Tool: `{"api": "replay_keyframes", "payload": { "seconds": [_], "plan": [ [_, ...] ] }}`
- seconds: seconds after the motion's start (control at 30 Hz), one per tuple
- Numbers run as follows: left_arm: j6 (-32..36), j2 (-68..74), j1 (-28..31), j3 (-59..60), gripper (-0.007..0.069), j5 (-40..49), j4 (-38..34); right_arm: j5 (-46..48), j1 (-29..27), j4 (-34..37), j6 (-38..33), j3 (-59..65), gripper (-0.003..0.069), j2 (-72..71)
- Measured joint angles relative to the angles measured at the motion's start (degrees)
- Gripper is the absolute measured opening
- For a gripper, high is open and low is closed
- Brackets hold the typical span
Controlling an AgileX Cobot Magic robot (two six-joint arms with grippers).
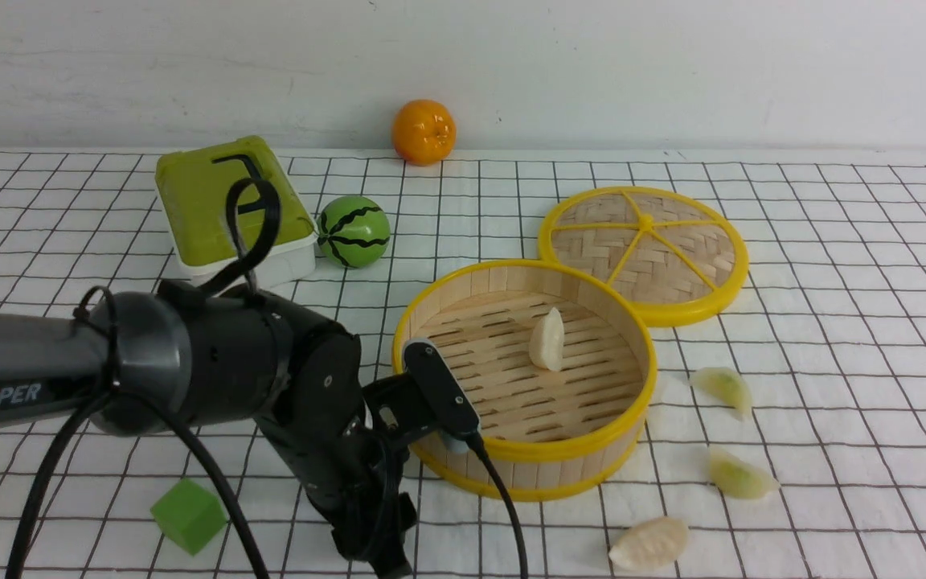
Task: Put the dumplings into the steamer on the table with the white tablecloth.
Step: 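Reach for and grasp a dumpling on the table with the left gripper, then place the dumpling into the bamboo steamer basket with the left gripper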
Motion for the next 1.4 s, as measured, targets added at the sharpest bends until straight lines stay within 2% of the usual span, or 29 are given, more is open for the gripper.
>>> {"api": "replay_keyframes", "payload": {
  "seconds": [0.1, 0.27, 0.53, 0.63, 0.77, 1.0, 1.27, 1.33, 1.4],
  "plan": [
    [-1.63, -0.57, 0.0, 0.0, 0.0244, 0.33, 0.16, 0.0, 0.0, 0.0, 0.0, 0.0, 0.0075, 0.0],
    [-7.31, -3.76, 0.0, -3.54, 0.0248, 6.32, 0.41, 0.0, 0.0, 0.06, 0.0, 0.0, 0.0075, 0.0],
    [-27.36, -6.59, 0.0, -25.58, 0.0248, 18.13, -4.77, -1.11, 0.0, 0.06, 0.0, 0.0, 0.0075, 0.0],
    [-31.18, -4.61, 0.0, -31.37, 0.0248, 18.78, -5.05, -1.35, 0.0, 0.06, 0.0, 0.0, 0.0075, 0.0],
    [-37.89, 4.97, 0.0, -41.47, 0.0248, 18.99, -5.11, -2.43, 0.0, 0.06, 0.0, 0.0, 0.0076, 0.0],
    [-43.2, 19.22, 0.0, -49.06, 0.0248, 19.08, -3.56, -2.02, 0.0, 0.06, 0.0, 0.0, 0.0081, 0.0],
    [-50.65, 25.68, 0.0, -52.36, 0.0248, 17.37, 5.52, -0.74, 0.0, -0.52, 0.0, 0.0, 0.0088, 0.0],
    [-51.16, 25.82, 0.0, -52.36, 0.0256, 17.31, 6.25, -0.74, 0.0, -0.52, 0.0, 0.0, 0.009, 0.0],
    [-51.66, 25.88, 0.0, -52.37, 0.0313, 17.11, 6.73, -0.85, 0.0, -0.52, 0.0, 0.0, 0.0093, 0.0]
  ]
}}
